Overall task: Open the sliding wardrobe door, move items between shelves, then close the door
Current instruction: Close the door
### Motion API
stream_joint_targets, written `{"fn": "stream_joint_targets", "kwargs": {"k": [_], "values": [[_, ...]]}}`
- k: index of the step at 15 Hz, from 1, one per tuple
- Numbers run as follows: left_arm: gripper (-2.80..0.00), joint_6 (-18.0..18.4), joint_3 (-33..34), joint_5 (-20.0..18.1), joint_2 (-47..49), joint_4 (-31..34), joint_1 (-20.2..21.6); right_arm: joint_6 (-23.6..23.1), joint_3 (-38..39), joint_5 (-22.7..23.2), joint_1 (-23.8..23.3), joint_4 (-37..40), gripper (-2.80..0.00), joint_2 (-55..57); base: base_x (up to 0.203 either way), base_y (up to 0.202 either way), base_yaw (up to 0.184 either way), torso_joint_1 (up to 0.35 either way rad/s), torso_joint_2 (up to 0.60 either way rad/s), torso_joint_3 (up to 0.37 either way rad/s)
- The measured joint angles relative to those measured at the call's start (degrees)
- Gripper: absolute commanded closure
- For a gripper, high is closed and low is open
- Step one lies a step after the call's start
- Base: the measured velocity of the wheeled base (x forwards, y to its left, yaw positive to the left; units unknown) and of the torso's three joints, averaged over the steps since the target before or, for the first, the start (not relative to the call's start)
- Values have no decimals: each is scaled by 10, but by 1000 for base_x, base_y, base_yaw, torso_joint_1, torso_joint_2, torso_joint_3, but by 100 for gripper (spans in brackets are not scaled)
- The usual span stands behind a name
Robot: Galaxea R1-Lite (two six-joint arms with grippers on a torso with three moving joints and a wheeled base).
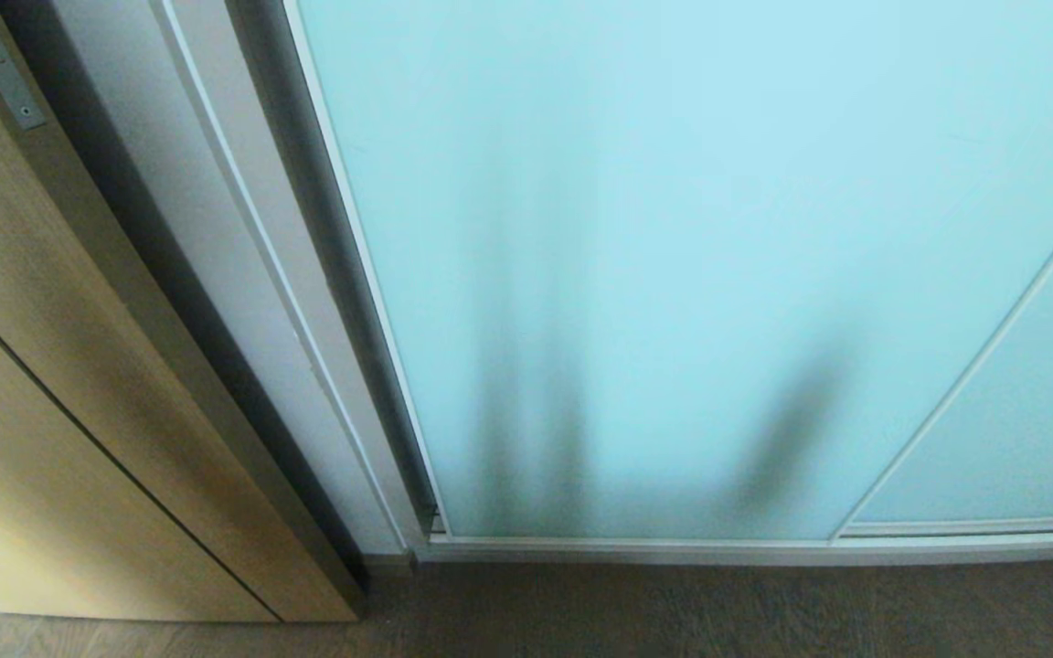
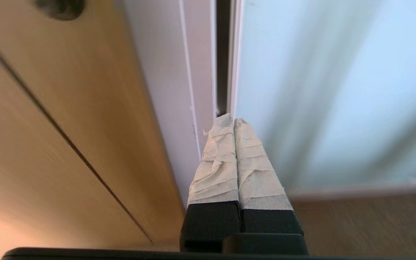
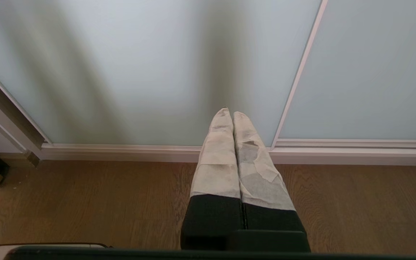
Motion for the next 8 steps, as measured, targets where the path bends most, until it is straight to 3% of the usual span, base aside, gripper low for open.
{"fn": "stream_joint_targets", "kwargs": {"k": [3, 8], "values": [[0, 32, -83, -5, 75, 143, 0, 0, 0, 0, 0, 0, 0, 0, 0, 0, 0, 0, 0, 0], [0, 43, -130, -5, 159, 173, 0, 0, 0, 0, 0, 0, 0, 0, 0, 0, 0, 0, 0, 0]]}}
